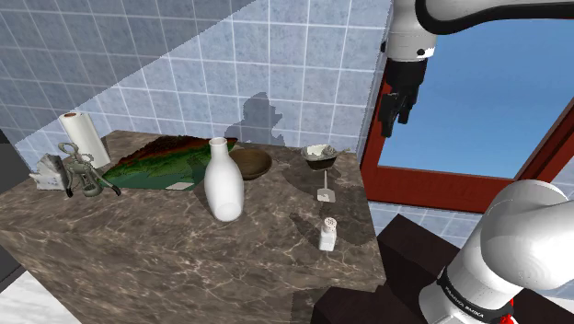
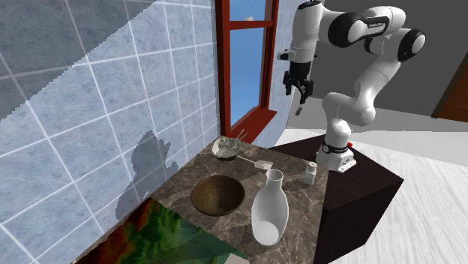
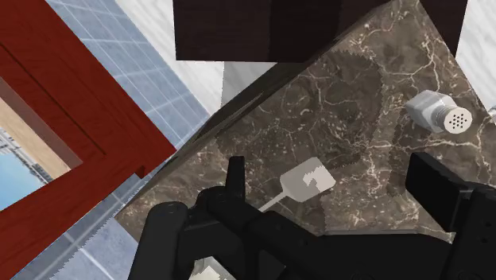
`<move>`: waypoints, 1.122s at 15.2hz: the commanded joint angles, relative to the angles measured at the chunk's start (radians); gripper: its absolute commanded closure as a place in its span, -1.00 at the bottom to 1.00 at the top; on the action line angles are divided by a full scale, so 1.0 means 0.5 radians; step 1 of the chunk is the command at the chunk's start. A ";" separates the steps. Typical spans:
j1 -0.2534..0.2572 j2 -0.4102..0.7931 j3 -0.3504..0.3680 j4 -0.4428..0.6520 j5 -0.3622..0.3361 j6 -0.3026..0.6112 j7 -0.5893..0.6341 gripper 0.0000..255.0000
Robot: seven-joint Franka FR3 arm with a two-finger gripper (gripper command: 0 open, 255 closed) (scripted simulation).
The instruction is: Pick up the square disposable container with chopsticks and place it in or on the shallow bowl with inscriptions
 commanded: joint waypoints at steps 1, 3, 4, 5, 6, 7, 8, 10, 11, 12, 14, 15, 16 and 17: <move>0.000 0.000 0.000 0.000 0.000 0.000 0.000 -1.00; -0.022 0.127 -0.039 0.010 0.004 0.122 0.014 -1.00; -0.032 0.193 -0.058 0.019 0.007 0.181 0.020 -1.00; -0.041 0.259 -0.078 0.030 0.012 0.239 0.025 -1.00; -0.050 0.328 -0.097 0.045 0.017 0.296 0.030 -1.00; -0.059 0.397 -0.117 0.061 0.024 0.351 0.033 -1.00; -0.067 0.467 -0.136 0.080 0.032 0.404 0.036 -1.00; -0.081 0.610 -0.175 0.126 0.051 0.505 0.039 -1.00; -0.087 0.682 -0.195 0.153 0.064 0.553 0.039 -1.00; -0.093 0.756 -0.214 0.182 0.078 0.599 0.037 -1.00; -0.105 0.904 -0.251 0.246 0.112 0.684 0.031 -1.00; -0.110 0.978 -0.270 0.282 0.132 0.724 0.026 -1.00; -0.116 1.053 -0.288 0.321 0.153 0.761 0.020 -1.00; -0.121 1.129 -0.306 0.361 0.177 0.795 0.013 -1.00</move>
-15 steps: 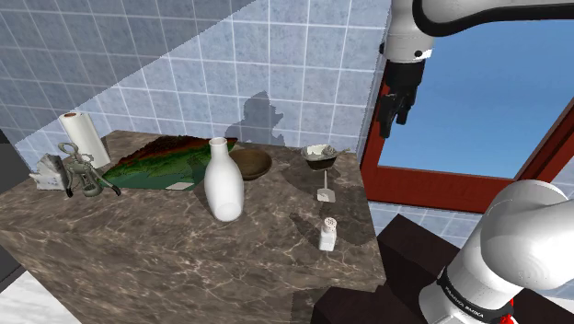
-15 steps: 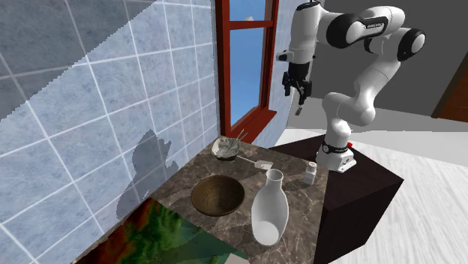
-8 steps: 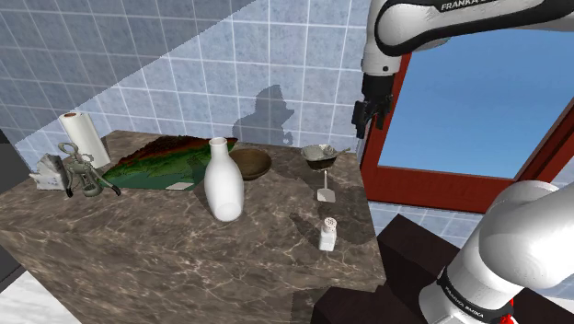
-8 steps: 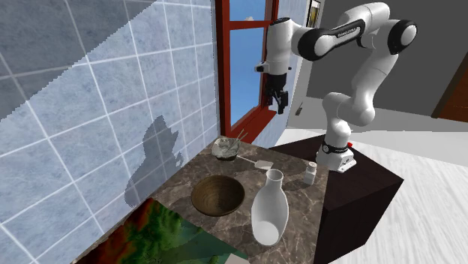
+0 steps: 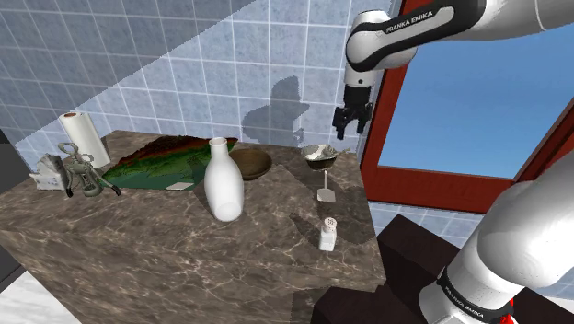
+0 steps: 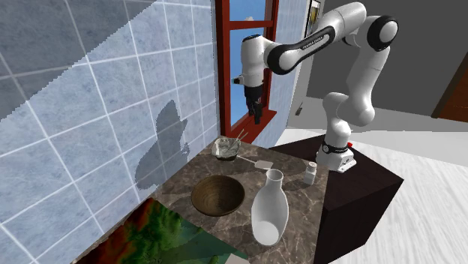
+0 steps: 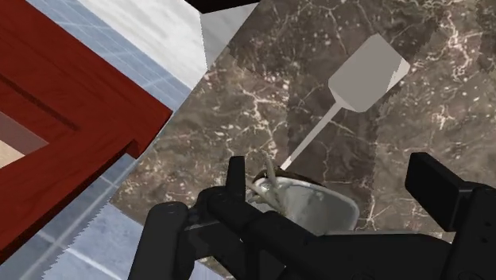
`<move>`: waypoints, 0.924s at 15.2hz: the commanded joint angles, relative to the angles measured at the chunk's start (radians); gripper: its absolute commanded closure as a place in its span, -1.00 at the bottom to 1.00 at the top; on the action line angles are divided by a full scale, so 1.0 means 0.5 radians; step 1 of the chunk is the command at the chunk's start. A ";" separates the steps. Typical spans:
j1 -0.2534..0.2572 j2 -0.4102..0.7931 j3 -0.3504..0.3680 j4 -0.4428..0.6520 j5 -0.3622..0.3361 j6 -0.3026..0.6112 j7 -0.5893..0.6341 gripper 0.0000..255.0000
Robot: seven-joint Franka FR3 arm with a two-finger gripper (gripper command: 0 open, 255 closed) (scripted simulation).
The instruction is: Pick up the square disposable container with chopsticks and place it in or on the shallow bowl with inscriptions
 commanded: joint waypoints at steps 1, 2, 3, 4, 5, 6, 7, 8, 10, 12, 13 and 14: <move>-0.012 0.147 -0.035 0.081 0.048 0.067 -0.013 -1.00; -0.018 0.223 -0.051 0.126 0.076 0.096 -0.022 -1.00; -0.026 0.300 -0.066 0.173 0.106 0.124 -0.032 -1.00; -0.034 0.376 -0.081 0.223 0.137 0.148 -0.043 -1.00; -0.043 0.453 -0.093 0.275 0.170 0.171 -0.055 -1.00; -0.053 0.531 -0.105 0.329 0.205 0.190 -0.067 -1.00; -0.065 0.608 -0.116 0.385 0.241 0.207 -0.079 -1.00; -0.077 0.686 -0.125 0.444 0.277 0.221 -0.092 -1.00; -0.108 0.842 -0.138 0.570 0.352 0.241 -0.116 -1.00; -0.144 0.999 -0.145 0.705 0.428 0.251 -0.137 -1.00; -0.164 1.078 -0.146 0.776 0.465 0.252 -0.145 -1.00; -0.169 1.090 -0.145 0.788 0.470 0.252 -0.146 -1.00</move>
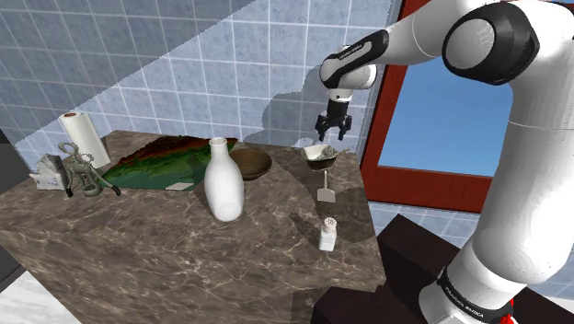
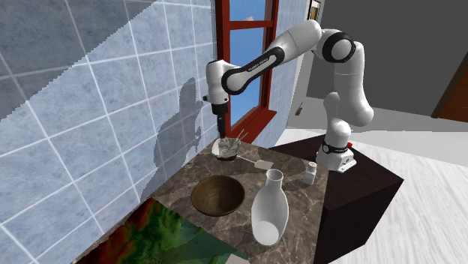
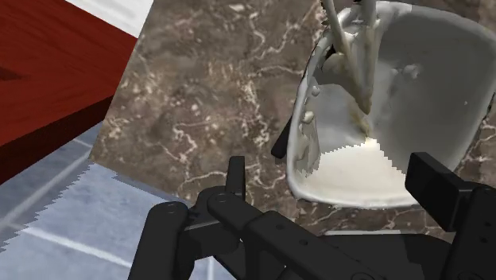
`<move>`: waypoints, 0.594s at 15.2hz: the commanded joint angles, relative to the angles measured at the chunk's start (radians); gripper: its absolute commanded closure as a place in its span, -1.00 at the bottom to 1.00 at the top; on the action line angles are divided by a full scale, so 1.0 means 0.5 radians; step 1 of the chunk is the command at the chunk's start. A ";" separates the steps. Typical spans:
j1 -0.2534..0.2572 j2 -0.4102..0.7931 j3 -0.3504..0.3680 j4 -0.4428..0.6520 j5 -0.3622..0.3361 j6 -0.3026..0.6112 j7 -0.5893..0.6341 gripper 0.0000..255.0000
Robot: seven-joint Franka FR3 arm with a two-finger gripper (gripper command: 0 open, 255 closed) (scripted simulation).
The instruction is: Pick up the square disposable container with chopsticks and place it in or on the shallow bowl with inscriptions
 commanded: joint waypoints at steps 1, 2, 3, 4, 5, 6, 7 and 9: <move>-0.016 0.062 0.000 0.033 0.029 0.026 -0.015 -1.00; -0.016 0.072 0.003 0.018 0.034 0.050 -0.019 -1.00; -0.015 0.081 0.005 0.004 0.039 0.073 -0.022 -1.00; -0.014 0.091 0.008 -0.010 0.044 0.097 -0.025 -1.00; -0.013 0.102 0.010 -0.024 0.049 0.120 -0.028 -1.00; -0.012 0.113 0.013 -0.037 0.054 0.144 -0.032 -1.00; -0.012 0.130 0.017 -0.056 0.063 0.180 -0.037 -1.00; -0.012 0.130 0.017 -0.056 0.063 0.180 -0.037 -1.00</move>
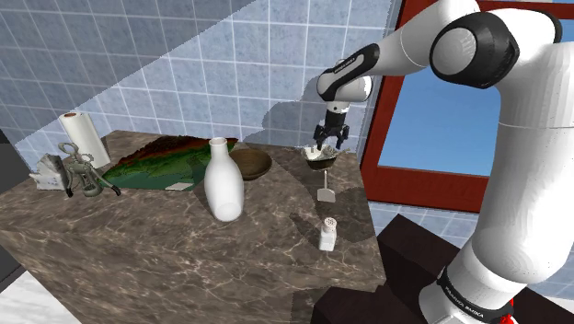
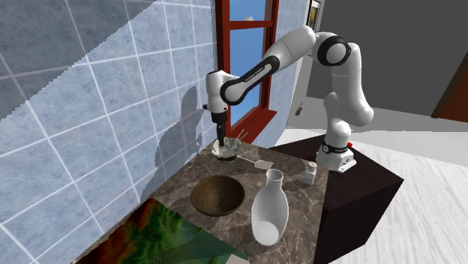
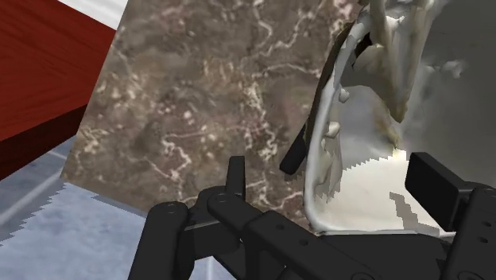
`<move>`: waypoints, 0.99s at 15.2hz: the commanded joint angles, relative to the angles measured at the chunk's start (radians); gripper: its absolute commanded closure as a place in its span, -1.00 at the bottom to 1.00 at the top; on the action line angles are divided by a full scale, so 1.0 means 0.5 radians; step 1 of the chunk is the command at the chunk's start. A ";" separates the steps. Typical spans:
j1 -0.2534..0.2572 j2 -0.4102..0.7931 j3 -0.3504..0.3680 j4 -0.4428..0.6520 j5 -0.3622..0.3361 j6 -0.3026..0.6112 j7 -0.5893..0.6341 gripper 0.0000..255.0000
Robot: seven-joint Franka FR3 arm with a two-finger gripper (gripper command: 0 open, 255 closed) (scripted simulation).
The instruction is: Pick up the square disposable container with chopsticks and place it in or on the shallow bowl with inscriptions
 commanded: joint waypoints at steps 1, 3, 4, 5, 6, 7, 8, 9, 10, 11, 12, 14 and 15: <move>0.000 0.004 0.001 -0.001 0.002 0.006 -0.001 -1.00; 0.000 0.004 0.001 -0.001 0.002 0.006 -0.001 -1.00; 0.000 0.004 0.001 -0.001 0.002 0.006 -0.001 -1.00; 0.000 0.004 0.001 -0.001 0.002 0.006 -0.001 -1.00; 0.000 0.004 0.001 -0.001 0.002 0.006 -0.001 -1.00; 0.000 0.004 0.001 -0.001 0.002 0.006 -0.001 1.00; 0.000 0.004 0.001 -0.001 0.002 0.006 -0.001 1.00; 0.000 0.004 0.001 -0.001 0.002 0.006 -0.001 1.00; 0.000 0.004 0.001 -0.001 0.002 0.006 -0.001 1.00; 0.000 0.003 0.001 -0.002 0.002 0.006 -0.001 1.00; 0.000 0.003 0.001 -0.001 0.002 0.006 -0.001 1.00; 0.000 0.004 0.001 -0.001 0.002 0.006 -0.001 1.00; 0.000 0.005 0.001 0.001 0.002 0.005 -0.001 1.00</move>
